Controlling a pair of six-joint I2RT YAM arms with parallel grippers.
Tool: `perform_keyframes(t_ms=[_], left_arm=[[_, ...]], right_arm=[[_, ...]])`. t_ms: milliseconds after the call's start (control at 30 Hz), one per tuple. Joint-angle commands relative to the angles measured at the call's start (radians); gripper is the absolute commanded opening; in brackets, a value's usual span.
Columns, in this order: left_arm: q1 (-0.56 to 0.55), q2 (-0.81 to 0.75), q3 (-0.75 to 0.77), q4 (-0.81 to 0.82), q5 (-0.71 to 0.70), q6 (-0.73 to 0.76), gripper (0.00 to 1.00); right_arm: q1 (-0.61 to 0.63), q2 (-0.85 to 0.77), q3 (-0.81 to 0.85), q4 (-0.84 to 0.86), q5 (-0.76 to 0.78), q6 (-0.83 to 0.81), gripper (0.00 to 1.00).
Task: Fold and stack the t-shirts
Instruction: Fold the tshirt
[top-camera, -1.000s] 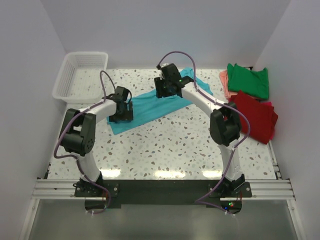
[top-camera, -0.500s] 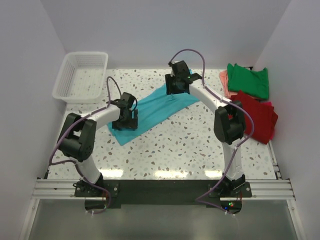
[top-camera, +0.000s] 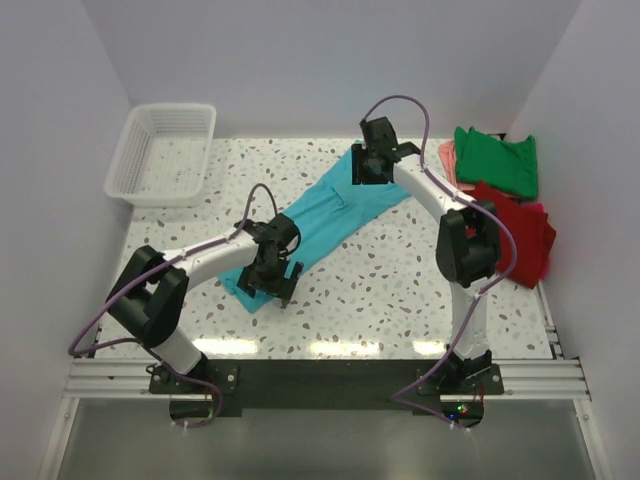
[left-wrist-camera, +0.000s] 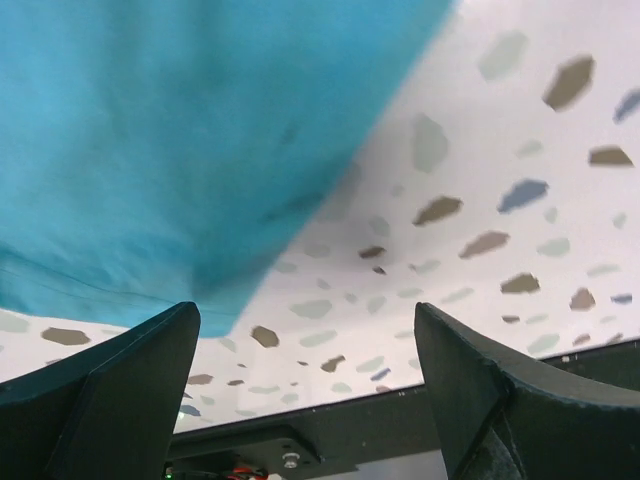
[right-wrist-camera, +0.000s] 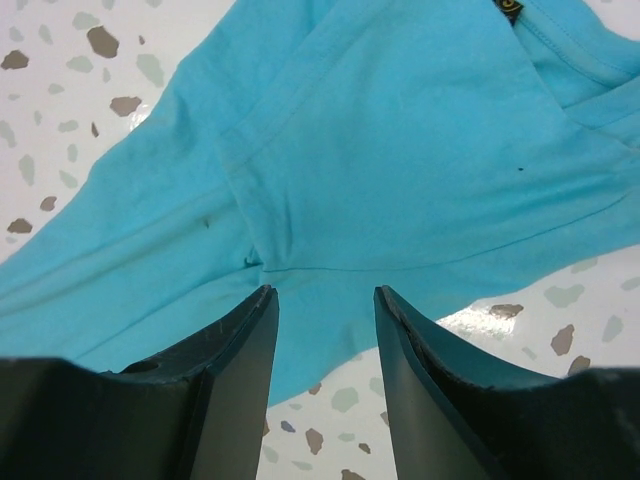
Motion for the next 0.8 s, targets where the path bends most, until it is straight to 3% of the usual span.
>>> perform_keyframes(t_ms=[0, 167, 467, 600, 767], left_arm=[[-0.064, -0.037, 0.024, -0.066, 0.049, 0.046, 0.94], [-0.07, -0.067, 0.012, -0.037, -0.032, 0.003, 0.94], [-0.061, -0.097, 0.042, 0.02, -0.259, -0.137, 0.96], [0.047, -0.06, 0.013, 0.101, -0.232, -0.12, 0.96], [0.106, 0.018, 0.039, 0.181, -0.22, -0.088, 0.96]], right_arm=[[-0.007, 0.041, 0.096, -0.041, 0.098, 0.025, 0.48], [-0.007, 0.139, 0.169, -0.076, 0.146, 0.041, 0.47], [-0.007, 0.129, 0.082, -0.03, 0.101, 0.072, 0.47], [-0.009, 0.124, 0.062, -0.022, 0.093, 0.07, 0.47], [-0.007, 0.124, 0.053, -0.015, 0.083, 0.07, 0.47]])
